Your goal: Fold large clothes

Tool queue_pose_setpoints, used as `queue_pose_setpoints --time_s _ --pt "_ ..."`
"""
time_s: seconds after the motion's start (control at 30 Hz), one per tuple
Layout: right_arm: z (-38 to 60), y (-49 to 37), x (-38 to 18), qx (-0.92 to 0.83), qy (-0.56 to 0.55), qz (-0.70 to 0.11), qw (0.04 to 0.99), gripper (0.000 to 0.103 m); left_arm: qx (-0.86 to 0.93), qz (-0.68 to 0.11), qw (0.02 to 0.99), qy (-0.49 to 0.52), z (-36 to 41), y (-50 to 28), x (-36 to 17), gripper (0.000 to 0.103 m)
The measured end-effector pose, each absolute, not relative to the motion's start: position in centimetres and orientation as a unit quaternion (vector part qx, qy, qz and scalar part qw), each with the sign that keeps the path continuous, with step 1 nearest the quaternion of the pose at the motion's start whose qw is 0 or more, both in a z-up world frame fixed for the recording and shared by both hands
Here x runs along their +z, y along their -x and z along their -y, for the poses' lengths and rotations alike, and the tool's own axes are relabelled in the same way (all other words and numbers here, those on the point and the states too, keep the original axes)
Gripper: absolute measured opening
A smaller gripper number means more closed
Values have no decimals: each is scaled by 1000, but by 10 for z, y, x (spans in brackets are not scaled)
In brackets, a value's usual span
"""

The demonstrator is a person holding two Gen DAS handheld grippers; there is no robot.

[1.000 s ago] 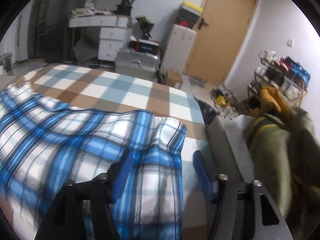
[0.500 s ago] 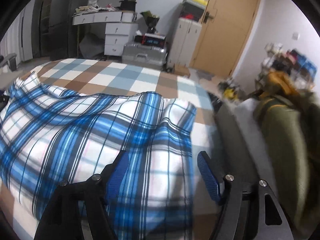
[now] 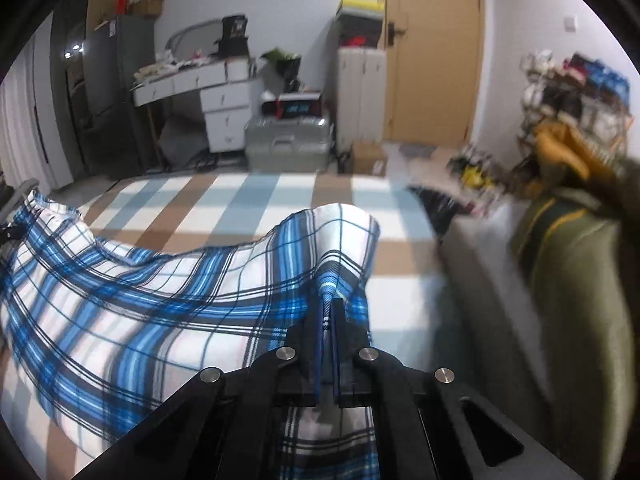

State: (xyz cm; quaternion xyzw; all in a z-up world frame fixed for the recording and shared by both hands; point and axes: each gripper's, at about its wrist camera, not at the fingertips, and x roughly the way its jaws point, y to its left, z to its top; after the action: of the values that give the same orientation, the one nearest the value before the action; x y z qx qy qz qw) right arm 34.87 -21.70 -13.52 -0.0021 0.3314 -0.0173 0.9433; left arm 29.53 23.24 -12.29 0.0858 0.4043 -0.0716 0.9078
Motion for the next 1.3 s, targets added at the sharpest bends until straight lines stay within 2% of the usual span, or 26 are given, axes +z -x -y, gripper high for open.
queue_pose_setpoints --time_s 0.17,0.23,0.33,0.4,0.43,0.47,0.53,0.7,0.87,1.0,1.13,1.17,1.3 --pt "214 -375 -155 -43 3 -365 930 2 -46 -448 891 -50 -242 -324 -168 7" --pt "210 -385 -172 -51 18 -386 921 3 -46 -469 881 -46 -242 -326 -181 12" --pt "201 -391 -186 -51 51 -404 912 3 -37 -478 877 -33 -250 -328 -183 31" --pt "197 -390 -186 -55 75 -404 910 5 2 -480 877 -32 -262 -326 -175 71" --pt "195 -389 -184 -58 79 -403 910 8 11 -481 876 -27 -267 -323 -171 73" --pt "196 -387 -182 -61 82 -401 910 11 5 -481 877 -10 -275 -318 -167 73" --pt "198 -375 -171 -79 85 -388 914 22 5 -481 877 -1 -283 -303 -159 73" --pt "188 -323 -132 -53 46 -325 943 46 -16 -426 903 -52 -261 -239 -126 72" --pt "126 -298 -108 82 18 -311 947 53 -128 -383 907 -117 -180 -205 -109 73" --pt "76 -313 -133 124 17 -350 928 52 -156 -445 871 -135 -130 -215 -157 73" --pt "63 -334 -189 90 36 -442 892 48 -126 -499 853 -89 -137 -230 -198 75" --pt "66 -330 -188 90 35 -421 902 48 -130 -489 860 -59 -145 -230 -198 76" --pt "61 -331 -181 65 44 -440 894 48 -137 -461 875 -57 -150 -225 -198 81"
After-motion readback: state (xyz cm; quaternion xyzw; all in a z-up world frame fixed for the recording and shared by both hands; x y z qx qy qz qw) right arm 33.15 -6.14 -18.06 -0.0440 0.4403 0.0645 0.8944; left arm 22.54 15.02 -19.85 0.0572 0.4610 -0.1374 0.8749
